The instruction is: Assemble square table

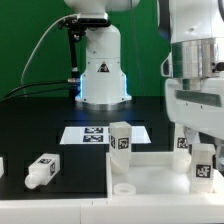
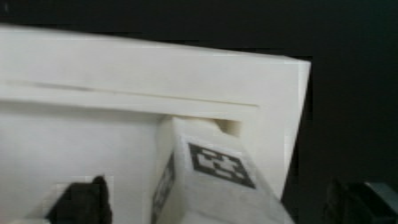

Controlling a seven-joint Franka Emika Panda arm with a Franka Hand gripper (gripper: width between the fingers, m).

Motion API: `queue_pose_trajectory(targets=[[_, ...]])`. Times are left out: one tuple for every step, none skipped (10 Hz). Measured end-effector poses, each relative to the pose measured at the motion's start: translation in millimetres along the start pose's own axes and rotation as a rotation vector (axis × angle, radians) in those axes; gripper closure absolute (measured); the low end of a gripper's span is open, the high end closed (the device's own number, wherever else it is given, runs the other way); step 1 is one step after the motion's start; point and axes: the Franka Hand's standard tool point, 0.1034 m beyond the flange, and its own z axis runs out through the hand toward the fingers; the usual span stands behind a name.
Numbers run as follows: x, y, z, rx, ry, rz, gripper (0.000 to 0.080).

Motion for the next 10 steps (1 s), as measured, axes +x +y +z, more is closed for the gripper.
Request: queue_pose_trajectory(targets=[[0.6,0.2,0.0,-0.001,0.001,-0.080,0.0162],[1.2,0.4,0.1,-0.001,0.001,-0.159,0.0152],[1.7,0.6,-1.5,-0.010,0.006,-0.308,0.0152],[2.1,-1.0,-7.7,-0.024,0.018,-0.512,0.0150],[5.3,-2.7,-11.1,-0.031,0.024,-0.734,0.0150],[9.1,-2.3,-11.2,-0.044,0.022,-0.919,0.0150],[8.7,-1.9,-10.6,-0.042,0.019,-0.870,0.0150],[8.9,-1.6,-10.1,-0.043,0.020,-0.859,0.0236],[9.3,-1.4,-10.0,-0.043,0.020,-0.860,0.0371],[9.1,-1.2,-9.7,-0.042,0.019,-0.820,0.0371]])
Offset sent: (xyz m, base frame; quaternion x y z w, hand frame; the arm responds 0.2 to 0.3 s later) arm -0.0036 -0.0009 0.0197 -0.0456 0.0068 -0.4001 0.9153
